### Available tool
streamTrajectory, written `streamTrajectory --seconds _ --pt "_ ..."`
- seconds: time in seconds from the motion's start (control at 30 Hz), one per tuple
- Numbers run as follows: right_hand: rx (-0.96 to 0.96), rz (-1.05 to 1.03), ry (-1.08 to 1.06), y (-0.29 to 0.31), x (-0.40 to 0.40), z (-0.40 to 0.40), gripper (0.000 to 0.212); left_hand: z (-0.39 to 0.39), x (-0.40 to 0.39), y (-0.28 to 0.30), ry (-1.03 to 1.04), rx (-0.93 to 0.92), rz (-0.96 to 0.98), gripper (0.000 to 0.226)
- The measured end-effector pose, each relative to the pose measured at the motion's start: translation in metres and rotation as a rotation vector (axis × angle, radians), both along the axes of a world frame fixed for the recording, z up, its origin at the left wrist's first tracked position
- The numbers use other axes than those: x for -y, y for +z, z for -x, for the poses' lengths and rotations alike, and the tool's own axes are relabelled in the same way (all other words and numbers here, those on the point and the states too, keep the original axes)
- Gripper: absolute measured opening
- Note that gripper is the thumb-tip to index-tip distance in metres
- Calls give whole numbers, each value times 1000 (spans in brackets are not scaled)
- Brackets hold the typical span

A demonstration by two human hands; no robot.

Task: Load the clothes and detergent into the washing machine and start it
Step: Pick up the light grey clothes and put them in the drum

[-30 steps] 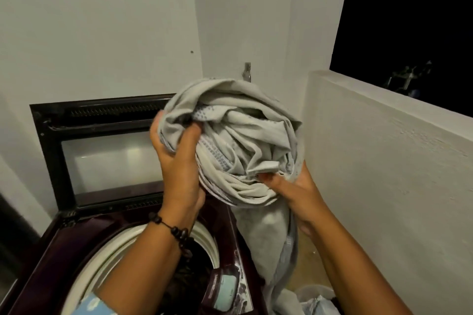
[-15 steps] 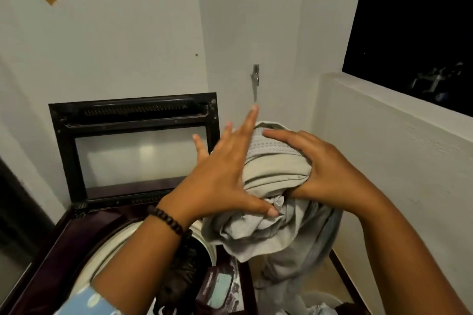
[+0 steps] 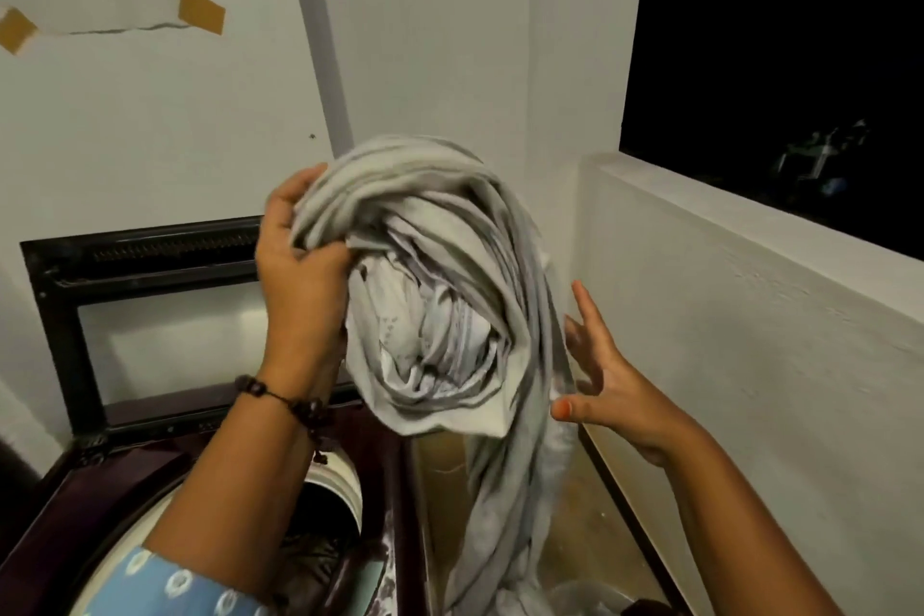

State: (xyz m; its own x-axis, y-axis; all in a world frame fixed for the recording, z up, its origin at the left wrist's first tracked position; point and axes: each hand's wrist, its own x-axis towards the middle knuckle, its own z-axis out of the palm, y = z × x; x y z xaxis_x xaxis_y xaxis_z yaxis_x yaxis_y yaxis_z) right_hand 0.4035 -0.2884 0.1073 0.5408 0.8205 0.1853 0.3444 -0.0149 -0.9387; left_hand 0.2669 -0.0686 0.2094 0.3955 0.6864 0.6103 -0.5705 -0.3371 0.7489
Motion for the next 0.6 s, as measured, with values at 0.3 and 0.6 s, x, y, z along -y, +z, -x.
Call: streamTrajectory --seconds 0.3,0.6 --pt "-248 -335 -23 -5 -20 4 139 -26 33 -15 -128 181 526 80" --pt "-63 -454 -144 8 17 -22 93 17 31 -53 -280 -397 -21 119"
